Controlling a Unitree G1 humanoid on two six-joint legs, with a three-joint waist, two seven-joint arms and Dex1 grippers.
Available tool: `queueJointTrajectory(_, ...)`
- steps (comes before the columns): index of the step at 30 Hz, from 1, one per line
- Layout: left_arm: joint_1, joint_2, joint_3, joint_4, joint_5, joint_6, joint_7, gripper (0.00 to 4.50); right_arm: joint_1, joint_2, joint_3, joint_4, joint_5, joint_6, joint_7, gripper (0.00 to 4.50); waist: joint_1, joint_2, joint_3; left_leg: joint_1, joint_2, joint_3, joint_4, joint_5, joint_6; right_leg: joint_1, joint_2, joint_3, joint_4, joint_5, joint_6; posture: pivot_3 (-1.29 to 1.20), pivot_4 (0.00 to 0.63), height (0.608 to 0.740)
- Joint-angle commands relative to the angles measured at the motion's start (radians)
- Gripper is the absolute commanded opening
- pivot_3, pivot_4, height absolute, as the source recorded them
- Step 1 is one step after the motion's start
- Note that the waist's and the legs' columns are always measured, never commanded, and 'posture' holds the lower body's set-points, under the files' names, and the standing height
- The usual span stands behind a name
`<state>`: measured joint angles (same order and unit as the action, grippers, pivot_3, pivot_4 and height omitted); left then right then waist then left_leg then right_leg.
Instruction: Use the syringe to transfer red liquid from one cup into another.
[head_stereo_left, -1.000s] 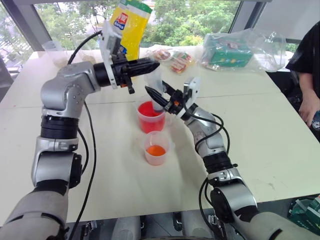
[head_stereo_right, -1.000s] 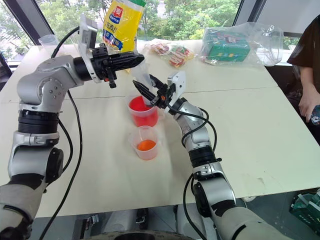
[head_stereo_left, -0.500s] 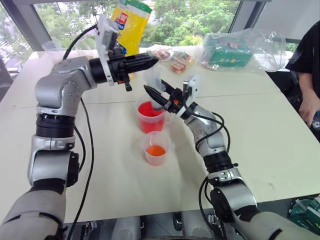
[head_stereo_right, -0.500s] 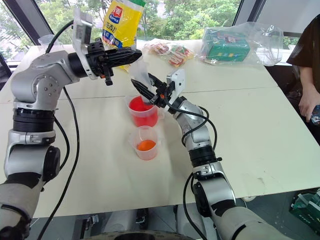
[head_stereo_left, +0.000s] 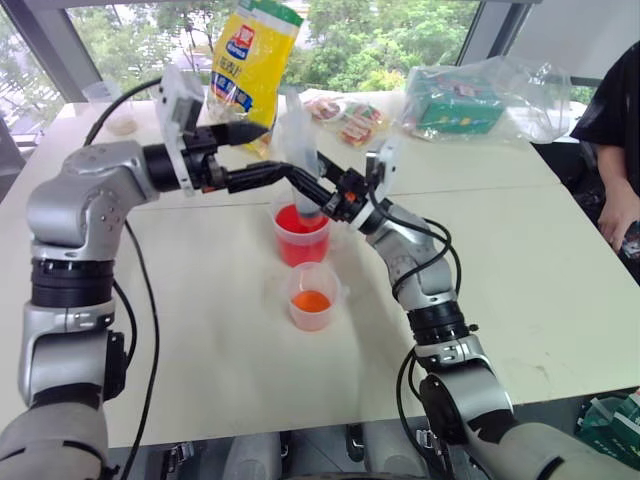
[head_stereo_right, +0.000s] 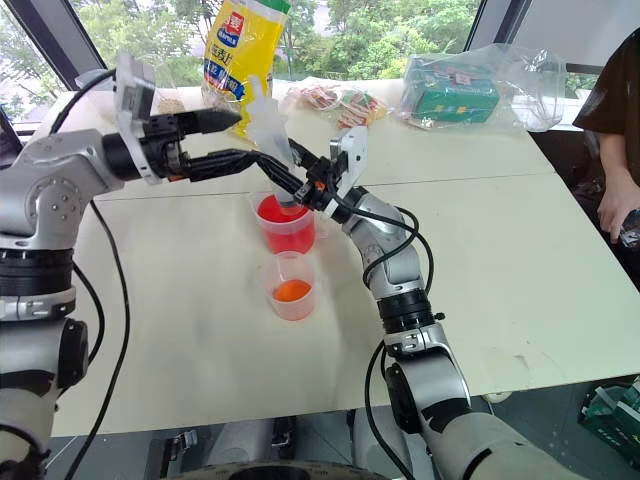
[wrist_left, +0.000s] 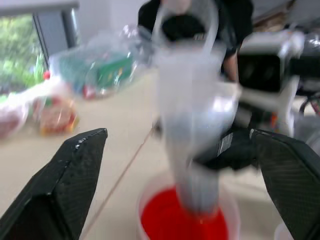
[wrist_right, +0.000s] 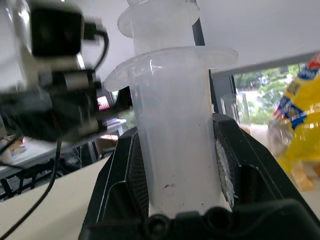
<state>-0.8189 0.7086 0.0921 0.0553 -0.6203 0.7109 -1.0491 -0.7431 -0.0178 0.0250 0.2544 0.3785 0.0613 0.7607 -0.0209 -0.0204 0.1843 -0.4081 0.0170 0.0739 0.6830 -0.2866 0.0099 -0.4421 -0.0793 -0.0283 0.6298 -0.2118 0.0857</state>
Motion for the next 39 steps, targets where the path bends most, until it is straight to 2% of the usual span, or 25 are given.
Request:
queueJointTrajectory(1, 0.004, 0.051, 0.074, -0.055, -0.032, 0.019, 0.006, 4.45, -0.033, 0.001, -0.019, -0.069, 0.038, -0.001, -0.006, 1.42, 0.000, 0.000, 0.000, 0.000, 0.000, 0.000, 0.000, 0.000, 0.000, 0.000, 0.000, 0.000, 0.000, 0.000, 0.000, 0.00, 0.150, 0.740)
queueJointTrajectory(6, -0.004, 0.053, 0.112, -0.042, -0.048, 0.028, 0.039, 4.45, -0.030, -0.031, -0.028, -0.186, 0.106, 0.094, -0.005, 1.42, 0.005, 0.000, 0.000, 0.000, 0.000, 0.000, 0.000, 0.000, 0.000, 0.000, -0.001, 0.000, 0.000, 0.000, 0.000, 0.00, 0.150, 0.740)
queueJointTrajectory(14, -0.014, 0.071, 0.117, -0.003, -0.042, 0.014, 0.030, 4.45, 0.053, -0.181, -0.052, -0.532, 0.407, 0.459, 0.008, 1.42, 0.005, 0.000, 0.000, 0.000, 0.000, 0.000, 0.000, 0.000, 0.000, 0.000, -0.001, 0.000, 0.000, 0.000, 0.000, 0.00, 0.150, 0.740)
queueJointTrajectory(17, -0.016, 0.078, 0.116, 0.003, -0.050, 0.022, 0.018, 4.45, 0.122, -0.209, -0.037, -0.621, 0.470, 0.526, -0.003, 1.42, 0.005, 0.000, 0.000, 0.000, 0.000, 0.000, 0.000, 0.000, 0.000, 0.000, -0.001, 0.000, 0.000, 0.000, 0.000, 0.00, 0.150, 0.740)
queueJointTrajectory(24, -0.032, 0.084, 0.121, -0.038, -0.139, 0.117, -0.022, 4.45, 0.266, -0.193, 0.050, -0.633, 0.386, 0.461, 0.016, 1.42, 0.005, 0.000, 0.000, 0.000, 0.000, 0.000, 0.000, 0.000, 0.000, 0.000, 0.000, 0.000, 0.000, 0.000, 0.000, 0.00, 0.150, 0.740)
queueJointTrajectory(34, -0.020, 0.118, 0.109, -0.119, -0.228, 0.200, -0.084, 4.45, 0.303, -0.181, 0.096, -0.569, 0.297, 0.365, 0.043, 1.42, 0.005, 0.000, 0.000, 0.000, 0.000, 0.000, 0.000, 0.000, 0.000, 0.000, 0.000, 0.000, 0.000, 0.000, 0.000, 0.00, 0.150, 0.740)
queueJointTrajectory(39, -0.032, 0.080, 0.109, -0.121, -0.251, 0.204, -0.059, 4.45, 0.308, -0.175, 0.105, -0.555, 0.282, 0.349, 0.049, 1.42, 0.005, 0.000, 0.000, 0.000, 0.000, 0.000, 0.000, 0.000, 0.000, 0.000, 0.000, 0.000, -0.001, 0.000, 0.000, 0.00, 0.150, 0.740)
